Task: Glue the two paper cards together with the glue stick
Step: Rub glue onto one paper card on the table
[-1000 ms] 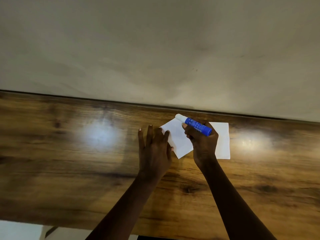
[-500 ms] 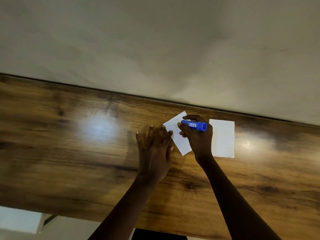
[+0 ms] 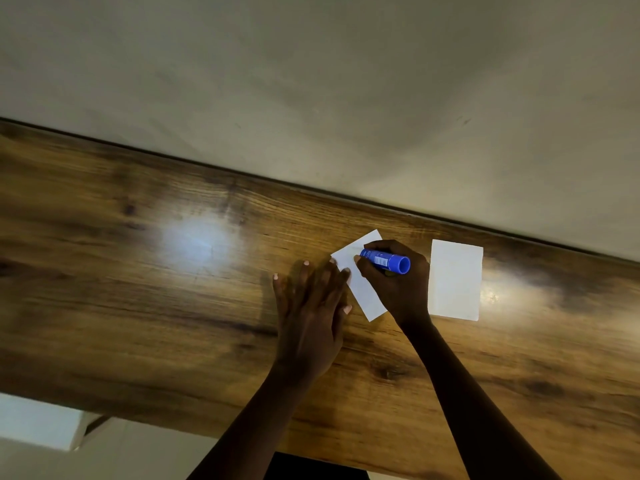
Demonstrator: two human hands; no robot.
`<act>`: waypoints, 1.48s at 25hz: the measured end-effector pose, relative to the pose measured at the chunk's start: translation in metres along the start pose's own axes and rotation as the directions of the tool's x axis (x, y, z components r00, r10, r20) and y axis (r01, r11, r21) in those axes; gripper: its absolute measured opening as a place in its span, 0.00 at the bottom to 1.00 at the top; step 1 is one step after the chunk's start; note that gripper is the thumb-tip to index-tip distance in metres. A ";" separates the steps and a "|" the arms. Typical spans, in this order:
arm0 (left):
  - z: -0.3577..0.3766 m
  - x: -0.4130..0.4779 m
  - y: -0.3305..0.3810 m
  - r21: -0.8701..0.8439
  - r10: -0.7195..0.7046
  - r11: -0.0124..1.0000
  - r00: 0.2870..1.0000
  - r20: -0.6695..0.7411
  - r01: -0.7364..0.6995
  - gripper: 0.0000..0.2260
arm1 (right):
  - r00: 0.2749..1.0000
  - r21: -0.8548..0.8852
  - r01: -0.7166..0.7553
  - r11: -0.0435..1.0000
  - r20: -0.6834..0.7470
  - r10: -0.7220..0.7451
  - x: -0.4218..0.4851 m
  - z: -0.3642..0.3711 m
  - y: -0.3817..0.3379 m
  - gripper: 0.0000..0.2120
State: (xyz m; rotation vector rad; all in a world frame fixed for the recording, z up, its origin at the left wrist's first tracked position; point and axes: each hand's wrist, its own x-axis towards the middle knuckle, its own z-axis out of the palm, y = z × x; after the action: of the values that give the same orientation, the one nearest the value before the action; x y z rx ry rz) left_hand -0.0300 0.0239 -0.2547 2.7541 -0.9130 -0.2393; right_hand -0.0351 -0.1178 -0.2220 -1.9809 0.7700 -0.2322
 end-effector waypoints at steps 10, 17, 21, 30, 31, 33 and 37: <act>-0.002 0.000 0.002 -0.016 -0.016 1.000 1.000 -0.003 0.015 0.21 | 0.989 -0.037 0.099 0.994 0.109 -0.095 0.004 0.009 0.000 0.11; -0.001 0.000 0.002 -0.030 -0.023 0.999 1.000 0.015 0.024 0.21 | 0.987 -0.028 0.120 0.992 0.113 -0.116 0.005 0.008 -0.001 0.12; -0.002 0.000 0.002 -0.030 -0.034 0.999 0.999 0.039 0.035 0.23 | 0.983 -0.026 0.125 0.992 0.138 -0.120 0.003 0.008 -0.004 0.14; -0.004 0.001 0.002 -0.032 -0.021 0.999 1.000 0.003 0.022 0.22 | 0.983 -0.076 0.150 0.986 0.114 -0.141 0.010 -0.001 -0.005 0.10; -0.004 0.001 0.002 -0.031 -0.021 0.999 1.000 0.001 0.021 0.22 | 0.984 -0.083 0.149 0.985 0.109 -0.140 0.011 -0.004 -0.004 0.10; -0.003 0.001 0.002 -0.027 -0.023 0.999 1.000 -0.002 0.023 0.22 | 0.986 -0.099 0.140 0.985 0.103 -0.130 0.015 -0.008 -0.004 0.10; -0.002 0.001 0.003 -0.023 -0.021 1.000 1.000 -0.015 0.021 0.22 | 0.992 -0.137 0.113 0.984 0.066 -0.105 0.020 -0.015 -0.002 0.11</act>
State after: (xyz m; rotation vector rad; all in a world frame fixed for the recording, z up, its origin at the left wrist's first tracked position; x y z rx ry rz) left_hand -0.0301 0.0217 -0.2518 2.7423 -0.8723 -0.2310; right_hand -0.0254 -0.1398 -0.2156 -2.1564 0.6558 -0.1882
